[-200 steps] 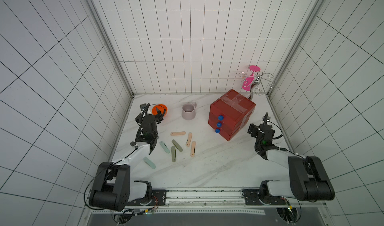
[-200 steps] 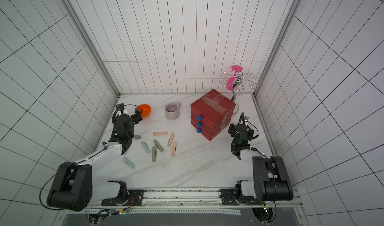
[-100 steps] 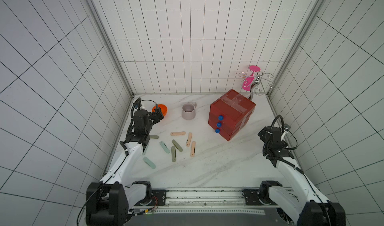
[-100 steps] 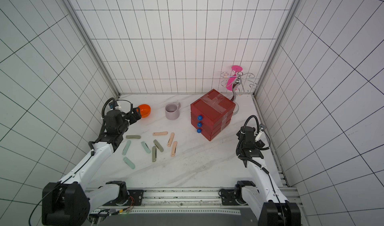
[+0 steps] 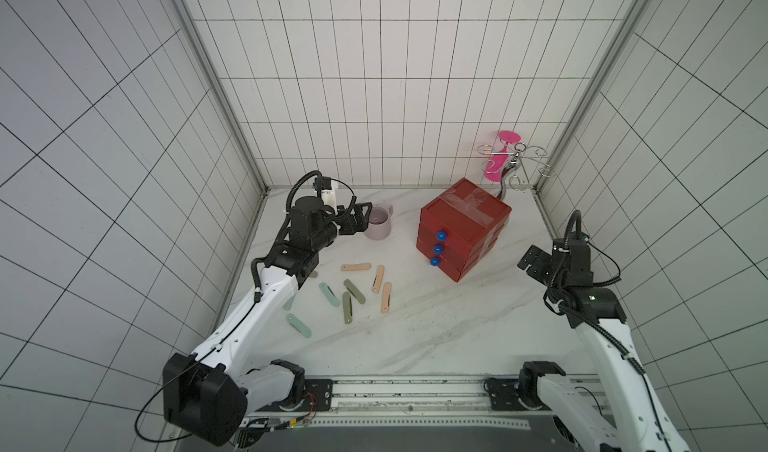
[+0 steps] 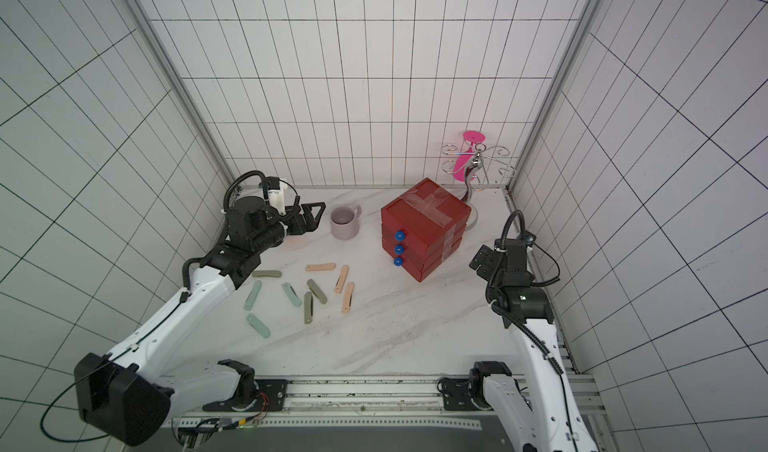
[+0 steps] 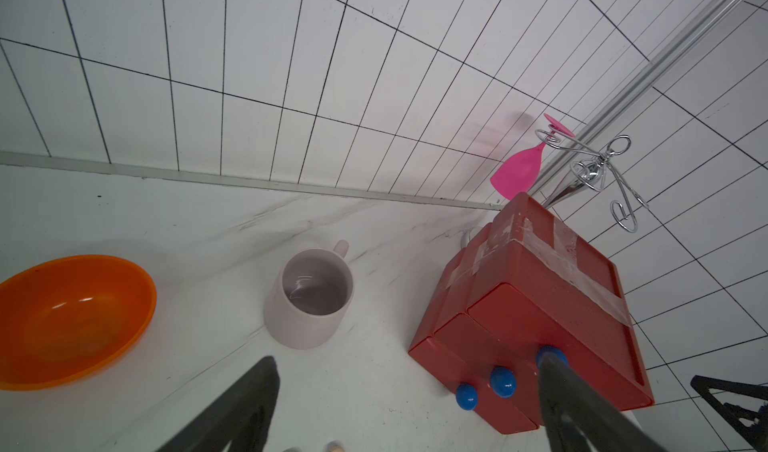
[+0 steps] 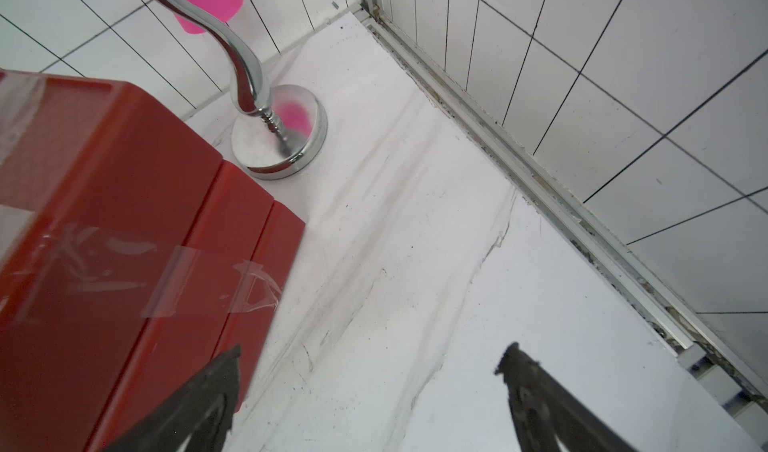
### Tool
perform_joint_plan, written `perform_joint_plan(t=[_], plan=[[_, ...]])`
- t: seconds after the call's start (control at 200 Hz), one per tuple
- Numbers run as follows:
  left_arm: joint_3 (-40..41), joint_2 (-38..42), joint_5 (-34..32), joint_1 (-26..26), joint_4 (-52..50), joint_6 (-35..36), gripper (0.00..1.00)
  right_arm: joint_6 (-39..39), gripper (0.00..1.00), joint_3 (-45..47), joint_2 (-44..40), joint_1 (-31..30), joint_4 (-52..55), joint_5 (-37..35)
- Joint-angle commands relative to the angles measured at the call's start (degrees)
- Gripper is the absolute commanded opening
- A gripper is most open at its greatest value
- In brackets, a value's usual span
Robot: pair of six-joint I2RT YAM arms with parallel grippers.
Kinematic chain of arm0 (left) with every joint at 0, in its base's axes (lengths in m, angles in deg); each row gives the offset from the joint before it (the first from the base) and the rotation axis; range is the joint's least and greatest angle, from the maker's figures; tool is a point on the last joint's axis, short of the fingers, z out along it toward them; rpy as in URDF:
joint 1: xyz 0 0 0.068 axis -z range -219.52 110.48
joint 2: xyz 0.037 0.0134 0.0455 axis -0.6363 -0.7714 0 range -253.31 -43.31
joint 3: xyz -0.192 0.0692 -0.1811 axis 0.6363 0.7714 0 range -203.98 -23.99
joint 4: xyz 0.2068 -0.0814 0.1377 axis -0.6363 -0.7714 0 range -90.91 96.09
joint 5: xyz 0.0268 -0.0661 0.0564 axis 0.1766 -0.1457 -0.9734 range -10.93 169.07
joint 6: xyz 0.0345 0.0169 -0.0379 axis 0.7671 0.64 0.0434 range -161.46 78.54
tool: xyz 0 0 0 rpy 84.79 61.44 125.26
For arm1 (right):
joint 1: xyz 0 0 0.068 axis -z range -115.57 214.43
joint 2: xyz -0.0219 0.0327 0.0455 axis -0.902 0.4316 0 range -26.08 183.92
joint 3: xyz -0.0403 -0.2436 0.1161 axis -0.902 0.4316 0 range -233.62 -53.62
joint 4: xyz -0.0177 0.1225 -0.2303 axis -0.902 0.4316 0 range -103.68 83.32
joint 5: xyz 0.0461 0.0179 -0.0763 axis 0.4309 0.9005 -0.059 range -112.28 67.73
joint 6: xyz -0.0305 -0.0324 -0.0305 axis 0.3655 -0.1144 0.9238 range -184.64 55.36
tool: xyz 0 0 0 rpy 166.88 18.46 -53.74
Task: Place the fruit knives into the drawer by color
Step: Open the drawer in the storage box.
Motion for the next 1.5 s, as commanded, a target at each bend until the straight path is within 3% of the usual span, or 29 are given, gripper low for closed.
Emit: perform_joint_plan(t=[0.0,0.26,0.365,0.55,0.7,0.88,0.94,0.98,1.494], plan=[[-3.1,-3.3,4.2,1.0,-1.6,0.2,0.98,2.2,0.99,-9.9,-0.8,0.2,9.3,2.4],[-7.5,-10.1,7.5,6.3,-1.5,2.4,0.98,5.0,1.0,-21.0,2.8,0.3,13.9,9.8],[-7.9,-11.9,8.8,7.8,-1.5,2.3,0.98,5.5,0.87,-24.2,5.0,0.2,14.6,13.8],[-7.3,-12.1,10.4,8.8,-1.5,0.5,0.98,4.9,0.54,-27.2,7.8,0.0,13.5,18.9],[-6.3,-11.1,10.9,10.2,-0.9,-1.1,0.97,6.1,0.38,-30.3,12.5,-0.9,13.8,23.1],[-4.7,-9.9,10.5,10.7,0.5,-2.9,0.96,6.9,0.29,-34.1,16.5,-3.8,13.8,22.8],[-4.2,-9.6,10.6,10.6,0.9,-3.5,0.95,7.1,0.17,-35.2,17.7,-4.8,13.8,22.3],[-4.0,-9.5,10.8,10.6,1.1,-4.0,0.94,7.1,0.0,-35.9,18.4,-5.5,13.8,21.8],[-2.0,-14.6,18.6,10.8,4.8,-10.5,0.89,7.6,0.0,-43.0,29.1,-12.1,13.7,20.1]])
